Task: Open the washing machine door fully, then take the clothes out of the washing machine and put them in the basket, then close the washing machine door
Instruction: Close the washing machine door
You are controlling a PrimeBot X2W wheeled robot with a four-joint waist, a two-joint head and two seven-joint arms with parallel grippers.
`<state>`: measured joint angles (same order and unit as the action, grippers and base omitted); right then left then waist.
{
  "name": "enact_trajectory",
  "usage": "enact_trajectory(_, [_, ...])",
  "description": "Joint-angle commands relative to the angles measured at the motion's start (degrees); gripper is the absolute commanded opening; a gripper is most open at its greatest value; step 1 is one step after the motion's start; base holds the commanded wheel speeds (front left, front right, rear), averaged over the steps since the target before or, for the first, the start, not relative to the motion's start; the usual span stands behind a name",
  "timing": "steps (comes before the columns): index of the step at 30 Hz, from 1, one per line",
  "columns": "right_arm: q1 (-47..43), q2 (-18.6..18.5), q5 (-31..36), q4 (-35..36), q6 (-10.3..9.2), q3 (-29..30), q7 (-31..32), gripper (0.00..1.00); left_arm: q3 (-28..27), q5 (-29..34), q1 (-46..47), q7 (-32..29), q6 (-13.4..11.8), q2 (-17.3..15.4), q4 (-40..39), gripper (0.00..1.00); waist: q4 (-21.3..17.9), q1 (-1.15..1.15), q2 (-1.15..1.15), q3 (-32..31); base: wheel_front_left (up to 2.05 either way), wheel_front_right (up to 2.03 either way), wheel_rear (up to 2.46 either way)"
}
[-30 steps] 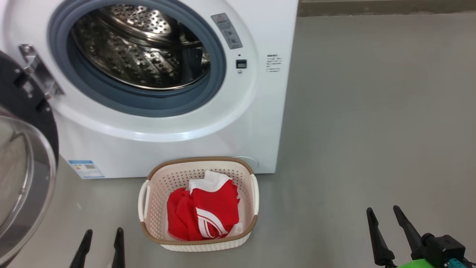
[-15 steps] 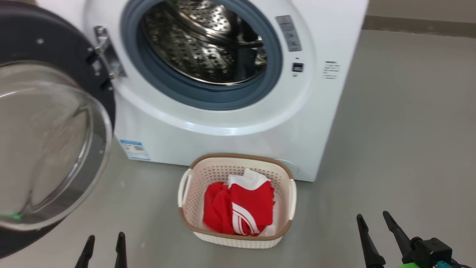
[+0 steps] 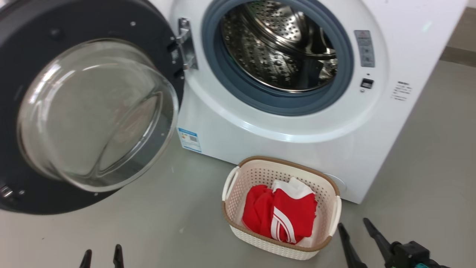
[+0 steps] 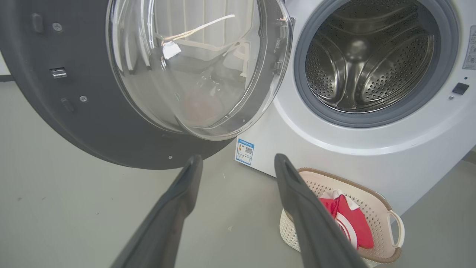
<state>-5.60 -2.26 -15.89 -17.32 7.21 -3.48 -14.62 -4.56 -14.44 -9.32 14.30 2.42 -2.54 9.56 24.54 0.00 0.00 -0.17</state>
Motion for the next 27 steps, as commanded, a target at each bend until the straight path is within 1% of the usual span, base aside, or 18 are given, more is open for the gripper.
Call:
enact_trajectory(1, [3.1,-0.8,0.7,0.7,0.28,-2.6,-0.4,1.00,-2.1,-0.8,0.5,0.7,-0.9,-0.3,-1.9,1.00,3.0,0.00,0.00,-0.5,0.00,0.00,0.00])
enact_trajectory(7, [6.5,-1.6,-0.1,-1.5,0.28,-6.9,-0.4,1.00,-2.9,-2.4,-0.5,0.7,-2.7,-0.3,-3.7,1.00,4.0,0.00,0.00,0.4,0.00,0.00,0.00])
enact_trajectory(15, [9.5,-2.1,-1.4,-3.5,0.28,-10.4,-0.4,1.00,-3.3,-4.2,-2.0,0.7,-4.6,-0.3,-5.5,1.00,4.6,0.00,0.00,0.9,0.00,0.00,0.00])
enact_trajectory(20, [10.4,-2.4,-2.0,-4.3,0.28,-11.6,-0.4,1.00,-3.4,-4.8,-2.5,0.7,-5.1,-0.3,-6.4,1.00,4.7,0.00,0.00,1.0,0.00,0.00,0.00])
enact_trajectory(27, [10.4,-2.7,-2.4,-4.4,0.28,-11.6,-0.4,1.00,-3.2,-4.9,-2.5,0.7,-5.1,-0.3,-6.8,1.00,4.6,0.00,0.00,1.0,0.00,0.00,0.00])
